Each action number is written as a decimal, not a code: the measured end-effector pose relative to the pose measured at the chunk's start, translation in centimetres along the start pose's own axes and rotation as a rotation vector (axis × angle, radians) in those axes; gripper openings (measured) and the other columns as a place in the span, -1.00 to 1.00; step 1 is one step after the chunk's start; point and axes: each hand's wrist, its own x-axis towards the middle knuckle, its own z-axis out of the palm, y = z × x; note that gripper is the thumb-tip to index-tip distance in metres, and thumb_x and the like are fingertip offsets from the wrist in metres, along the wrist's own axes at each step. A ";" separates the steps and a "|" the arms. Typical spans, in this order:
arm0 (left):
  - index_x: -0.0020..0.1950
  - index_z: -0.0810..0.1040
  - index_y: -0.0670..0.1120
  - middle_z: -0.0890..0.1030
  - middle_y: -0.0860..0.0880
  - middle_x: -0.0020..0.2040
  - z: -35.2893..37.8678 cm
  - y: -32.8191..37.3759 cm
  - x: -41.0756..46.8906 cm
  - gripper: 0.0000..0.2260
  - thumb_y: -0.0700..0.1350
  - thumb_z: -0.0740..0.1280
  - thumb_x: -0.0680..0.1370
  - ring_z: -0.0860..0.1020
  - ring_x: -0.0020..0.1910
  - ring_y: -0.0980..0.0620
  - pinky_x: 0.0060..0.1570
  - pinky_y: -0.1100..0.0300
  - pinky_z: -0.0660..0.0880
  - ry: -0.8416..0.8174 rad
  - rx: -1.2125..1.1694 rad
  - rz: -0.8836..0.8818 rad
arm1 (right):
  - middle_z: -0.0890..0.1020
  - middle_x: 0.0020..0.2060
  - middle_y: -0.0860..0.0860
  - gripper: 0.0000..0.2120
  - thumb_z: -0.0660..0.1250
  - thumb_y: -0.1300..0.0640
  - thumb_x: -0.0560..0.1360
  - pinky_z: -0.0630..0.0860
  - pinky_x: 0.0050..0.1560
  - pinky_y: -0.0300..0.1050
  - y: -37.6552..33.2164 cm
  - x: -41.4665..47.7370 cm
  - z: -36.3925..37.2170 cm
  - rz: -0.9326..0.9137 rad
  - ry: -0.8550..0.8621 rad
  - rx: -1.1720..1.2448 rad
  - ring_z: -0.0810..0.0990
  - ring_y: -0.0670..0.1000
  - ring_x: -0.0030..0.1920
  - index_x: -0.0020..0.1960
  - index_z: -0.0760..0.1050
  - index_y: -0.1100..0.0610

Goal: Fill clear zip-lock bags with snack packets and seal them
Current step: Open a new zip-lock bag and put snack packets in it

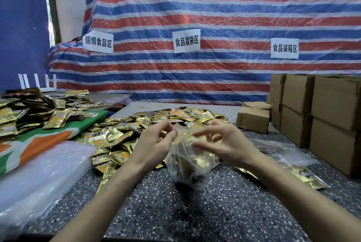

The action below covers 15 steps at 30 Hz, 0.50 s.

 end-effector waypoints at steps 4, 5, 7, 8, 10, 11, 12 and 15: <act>-0.23 0.52 -0.03 0.63 0.06 -0.26 -0.6 0.0 0.3 -0.80 -0.17 0.32 0.60 0.56 -0.31 0.20 -0.38 0.37 0.45 0.044 -0.023 0.017 | 0.48 0.07 -0.11 -0.42 0.47 -0.31 0.26 0.57 0.13 -0.12 -0.3 -0.7 -1.2 0.000 -0.241 -0.044 0.50 -0.12 0.09 0.23 0.58 -0.13; -0.24 0.52 -0.01 0.64 0.06 -0.26 -0.8 -0.1 0.2 -0.79 -0.17 0.32 0.60 0.58 -0.30 0.16 -0.39 0.34 0.46 0.040 -0.022 0.021 | 0.46 0.06 -0.11 -0.50 0.52 -0.24 0.28 0.55 0.13 -0.17 0.0 -1.0 -1.2 -0.019 -0.275 -0.118 0.48 -0.12 0.10 0.18 0.60 -0.14; -0.21 0.53 -0.03 0.64 -0.01 -0.23 -1.0 -0.4 0.1 -0.81 -0.15 0.32 0.61 0.60 -0.25 0.03 -0.35 0.22 0.52 0.030 0.007 0.029 | 0.47 0.01 -0.10 -0.78 0.56 -0.01 0.37 0.52 0.06 -0.20 0.4 -1.4 -1.2 -0.090 -0.252 -0.233 0.48 -0.13 0.05 0.01 0.67 -0.05; -0.18 0.53 -0.05 0.65 -0.05 -0.22 -1.1 -0.6 -0.1 -0.83 -0.15 0.32 0.61 0.61 -0.22 -0.02 -0.30 0.11 0.56 0.032 0.015 0.032 | 0.49 -0.02 -0.11 -0.88 0.55 0.06 0.41 0.51 0.03 -0.21 0.6 -1.6 -1.2 -0.107 -0.227 -0.255 0.49 -0.16 0.02 -0.07 0.68 0.00; -0.14 0.53 -0.07 0.68 -0.07 -0.20 -1.3 -1.1 -0.3 -0.86 -0.16 0.31 0.62 0.65 -0.19 -0.02 -0.20 0.01 0.61 0.055 -0.013 0.019 | 0.53 -0.05 -0.14 -0.95 0.50 0.08 0.47 0.55 -0.02 -0.23 0.8 -1.7 -1.6 -0.064 -0.197 -0.246 0.53 -0.21 -0.04 -0.14 0.64 -0.01; -0.13 0.52 -0.07 0.69 -0.06 -0.20 -1.3 -1.3 -0.4 -0.87 -0.17 0.31 0.62 0.67 -0.18 0.01 -0.17 0.03 0.63 0.066 -0.040 0.006 | 0.55 -0.06 -0.16 -0.92 0.46 0.07 0.50 0.58 -0.04 -0.24 0.8 -1.8 -1.9 -0.022 -0.191 -0.222 0.55 -0.21 -0.06 -0.15 0.59 -0.06; -0.12 0.51 -0.07 0.69 -0.04 -0.20 -1.3 -1.5 -0.5 -0.88 -0.19 0.31 0.62 0.68 -0.18 0.03 -0.16 0.07 0.64 0.073 -0.068 -0.006 | 0.57 -0.09 -0.18 -0.89 0.42 0.06 0.52 0.58 -0.08 -0.27 0.8 -1.9 -2.2 0.022 -0.191 -0.199 0.57 -0.24 -0.07 -0.15 0.55 -0.11; -0.02 0.49 -0.02 0.70 -0.07 -0.18 -1.4 -1.7 -0.7 -0.91 -0.20 0.33 0.60 0.70 -0.19 0.02 -0.23 0.10 0.64 0.085 -0.151 -0.051 | 0.63 -0.13 -0.15 -0.89 0.36 0.08 0.57 0.55 -0.15 -0.32 1.0 -2.0 -2.4 0.102 -0.211 -0.196 0.59 -0.27 -0.12 -0.09 0.51 -0.12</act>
